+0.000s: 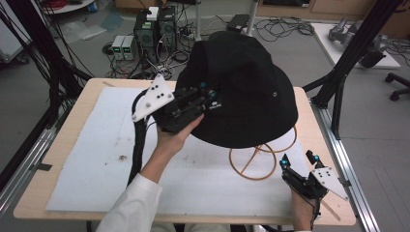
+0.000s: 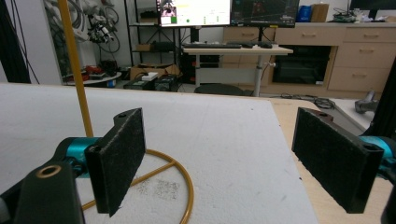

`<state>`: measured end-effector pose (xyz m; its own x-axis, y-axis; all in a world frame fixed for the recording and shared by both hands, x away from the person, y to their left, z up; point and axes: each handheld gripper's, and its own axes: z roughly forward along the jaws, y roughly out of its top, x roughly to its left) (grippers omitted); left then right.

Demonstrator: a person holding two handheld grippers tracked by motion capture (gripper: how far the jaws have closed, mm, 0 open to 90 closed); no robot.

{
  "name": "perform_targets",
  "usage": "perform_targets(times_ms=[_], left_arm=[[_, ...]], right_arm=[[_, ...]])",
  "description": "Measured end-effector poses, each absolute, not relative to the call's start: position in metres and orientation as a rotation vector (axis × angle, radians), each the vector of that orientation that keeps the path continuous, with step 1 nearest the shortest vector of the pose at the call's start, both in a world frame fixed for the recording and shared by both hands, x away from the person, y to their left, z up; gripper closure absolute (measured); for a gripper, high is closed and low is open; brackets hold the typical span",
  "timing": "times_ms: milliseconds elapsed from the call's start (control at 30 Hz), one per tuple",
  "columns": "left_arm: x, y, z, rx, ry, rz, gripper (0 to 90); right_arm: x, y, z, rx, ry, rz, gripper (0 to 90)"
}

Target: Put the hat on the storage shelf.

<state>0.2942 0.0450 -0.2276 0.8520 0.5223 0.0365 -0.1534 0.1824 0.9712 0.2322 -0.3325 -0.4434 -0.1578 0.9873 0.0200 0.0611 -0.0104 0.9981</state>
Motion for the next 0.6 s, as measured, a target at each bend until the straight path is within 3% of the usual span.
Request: perform_targets(times_ms=[600], left_arm=[[0.317, -0.024, -0.247, 1.347, 0.327, 0.35, 86.3]], right_arm=[[0.234, -0.332, -0.444, 1.191, 1.365, 1.311, 16.8]])
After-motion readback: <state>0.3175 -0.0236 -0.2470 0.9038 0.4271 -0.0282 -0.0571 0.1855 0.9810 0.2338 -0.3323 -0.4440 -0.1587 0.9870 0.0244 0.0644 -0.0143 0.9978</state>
